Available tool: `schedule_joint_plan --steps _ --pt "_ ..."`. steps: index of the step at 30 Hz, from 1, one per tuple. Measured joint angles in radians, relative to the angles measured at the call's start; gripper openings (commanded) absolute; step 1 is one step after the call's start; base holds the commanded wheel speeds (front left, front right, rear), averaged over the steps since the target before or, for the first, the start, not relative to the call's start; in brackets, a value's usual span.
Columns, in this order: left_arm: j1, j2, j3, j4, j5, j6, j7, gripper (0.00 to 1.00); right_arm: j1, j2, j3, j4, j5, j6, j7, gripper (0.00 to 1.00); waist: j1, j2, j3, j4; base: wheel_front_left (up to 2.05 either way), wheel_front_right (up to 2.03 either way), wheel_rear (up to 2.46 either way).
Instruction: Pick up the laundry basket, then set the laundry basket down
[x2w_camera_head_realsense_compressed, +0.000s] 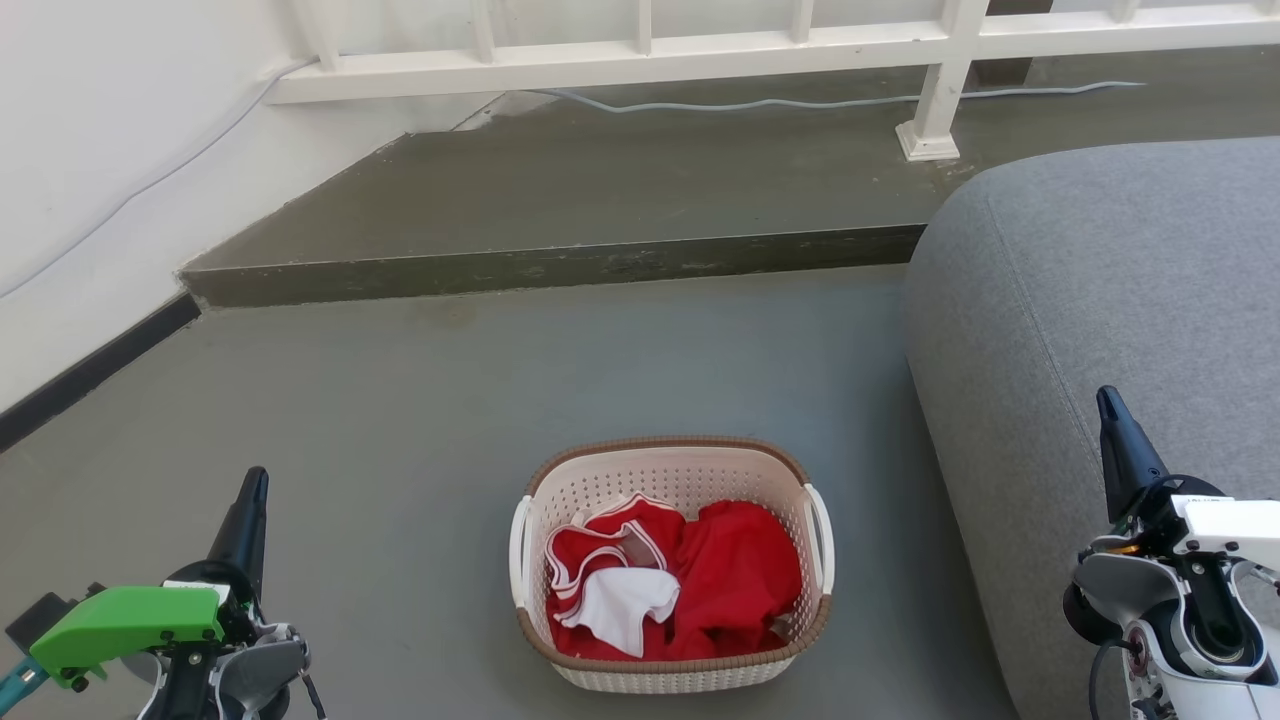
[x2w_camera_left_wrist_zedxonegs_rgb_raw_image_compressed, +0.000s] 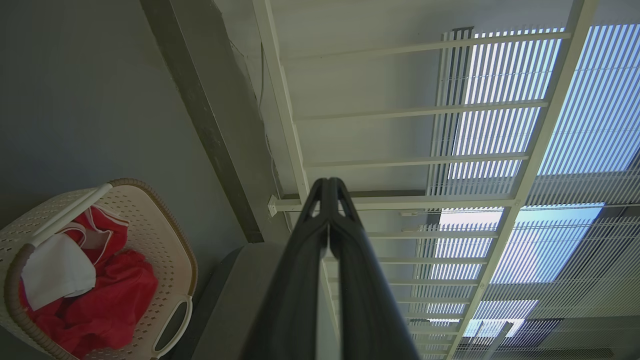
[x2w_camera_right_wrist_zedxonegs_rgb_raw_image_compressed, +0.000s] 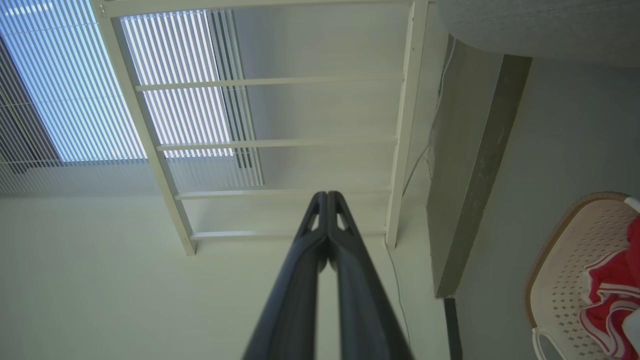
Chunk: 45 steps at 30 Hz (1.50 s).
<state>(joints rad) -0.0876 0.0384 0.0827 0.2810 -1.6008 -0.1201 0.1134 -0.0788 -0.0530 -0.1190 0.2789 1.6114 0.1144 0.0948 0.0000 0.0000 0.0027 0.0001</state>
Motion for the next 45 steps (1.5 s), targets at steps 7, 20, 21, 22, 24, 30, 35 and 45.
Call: schedule_joint_plan --steps 7,20,21,22,24,30,35,45 --pt "0.0 -0.001 0.001 0.0 0.0 0.0 0.0 0.0 0.0 0.001 0.0 0.0 0.0 0.0 0.0 0.0 0.0 0.0 0.0 0.0 0.0 0.0 0.0" --pt "0.0 -0.001 0.001 -0.001 -0.001 0.0 0.0 0.0 0.0 0.003 -0.001 0.0 0.0 0.0 0.003 0.0 0.0 0.0 0.0 0.0 0.0 0.0 0.0" --pt "0.0 -0.001 0.001 -0.001 -0.001 0.0 0.0 0.0 0.0 0.003 -0.001 0.0 0.0 0.0 0.003 0.0 0.0 0.0 0.0 0.0 0.0 0.0 0.0" --pt "0.0 -0.001 0.001 -0.001 -0.001 0.0 0.0 0.0 0.0 0.003 -0.001 0.0 0.0 0.0 0.003 0.0 0.0 0.0 0.0 0.0 0.0 0.0 0.0" --pt "0.0 -0.001 0.001 -0.001 -0.001 0.0 0.0 0.0 0.0 0.003 -0.001 0.0 0.0 0.0 0.003 0.0 0.0 0.0 0.0 0.0 0.0 0.0 0.0" --pt "0.0 -0.001 0.001 -0.002 -0.001 0.0 0.0 0.0 0.0 0.003 -0.001 0.0 0.0 0.0 0.003 0.0 0.0 0.0 0.0 0.0 0.0 0.0 0.0" --pt "0.0 -0.001 0.001 -0.002 -0.001 0.0 0.0 0.0 0.0 0.003 -0.001 0.0 0.0 0.0 0.003 0.0 0.0 0.0 0.0 0.0 0.0 0.0 0.0" --pt "0.0 -0.001 0.001 -0.002 -0.001 0.0 0.0 0.0 0.0 0.004 -0.002 0.0 0.0 0.0 0.003 0.0 0.0 0.0 0.0 0.0 0.0 0.0 0.0"
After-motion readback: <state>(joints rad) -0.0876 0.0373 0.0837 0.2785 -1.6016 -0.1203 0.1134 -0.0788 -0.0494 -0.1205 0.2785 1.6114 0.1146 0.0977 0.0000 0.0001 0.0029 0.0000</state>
